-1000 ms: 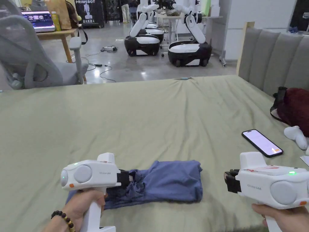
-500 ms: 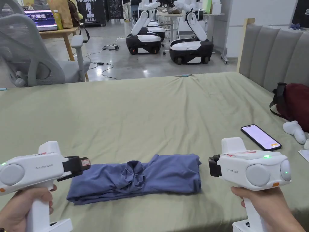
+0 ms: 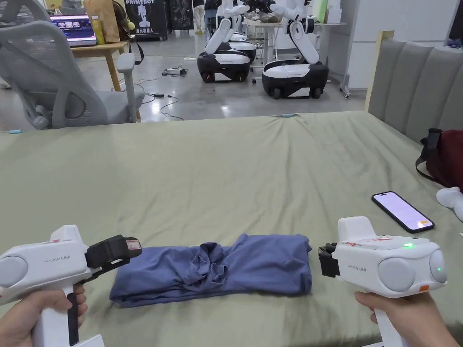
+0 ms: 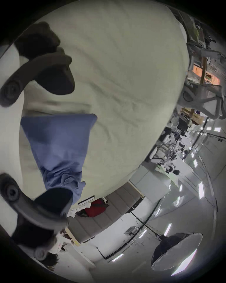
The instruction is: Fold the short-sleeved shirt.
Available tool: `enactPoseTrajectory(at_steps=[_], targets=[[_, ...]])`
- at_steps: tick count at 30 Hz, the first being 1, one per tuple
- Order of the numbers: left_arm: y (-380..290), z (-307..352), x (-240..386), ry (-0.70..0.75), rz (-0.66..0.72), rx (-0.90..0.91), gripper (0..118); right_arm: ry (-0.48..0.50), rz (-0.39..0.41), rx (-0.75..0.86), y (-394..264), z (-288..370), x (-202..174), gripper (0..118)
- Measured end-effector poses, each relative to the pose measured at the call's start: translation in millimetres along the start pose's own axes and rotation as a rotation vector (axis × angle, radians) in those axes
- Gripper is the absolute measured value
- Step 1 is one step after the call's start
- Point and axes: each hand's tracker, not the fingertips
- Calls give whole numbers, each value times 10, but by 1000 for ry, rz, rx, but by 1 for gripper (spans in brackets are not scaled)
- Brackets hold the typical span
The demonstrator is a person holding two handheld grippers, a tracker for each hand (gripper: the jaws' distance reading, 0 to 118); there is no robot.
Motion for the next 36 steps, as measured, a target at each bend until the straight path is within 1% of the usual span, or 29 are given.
enactPoseTrajectory(at_steps=[1,2,4,6,7,9,11,12,13,14,16,20,23,25,27,30,33,34,36], targets=[[-15,-22,-42,-21,9,17,103,-2,-2,-1,-1,5,9,0],[-13,-64,-87,-31,31,11,101,-4,-2,-2,-3,7,16,0],[-26,-189,-182,-65,96,-43,101,-10,8,-7,-8,4,26,0],[-68,-309,-217,-96,132,-80,101,-17,17,-17,-17,-4,36,0],[-96,-367,-216,-110,132,-94,101,-18,18,-19,-22,-5,41,0],[-148,-405,-195,-124,112,-59,97,-16,13,-21,-32,-4,54,0],[-103,-421,-146,-130,110,-66,91,-16,9,-26,-42,-14,59,0],[-101,-424,-130,-74,78,-76,72,-19,10,-29,-48,-22,58,0],[-105,-438,-110,-34,37,-78,17,-21,12,-32,-54,-29,55,0],[-117,-440,-104,-33,24,-83,15,-21,11,-35,-58,-34,54,0],[-118,-377,-119,-64,34,-72,15,-20,4,-36,-66,-34,52,0],[-59,-150,-217,-60,20,-22,15,-16,3,-36,-69,-37,47,0],[47,107,-472,31,24,13,15,-15,9,-32,-54,-33,28,0],[99,261,-640,119,40,28,15,-10,4,-26,-42,-34,18,0],[120,369,-742,153,46,29,15,-7,5,-22,-33,-42,-3,0],[110,422,-726,153,39,27,15,3,10,-21,-25,-56,-55,0],[113,458,-502,144,-1,42,15,19,19,-20,-28,-40,-92,0],[132,496,-422,123,-9,51,15,22,24,-19,-28,-34,-96,0],[179,577,-244,31,-11,80,15,23,28,-18,-28,-23,-96,0]])
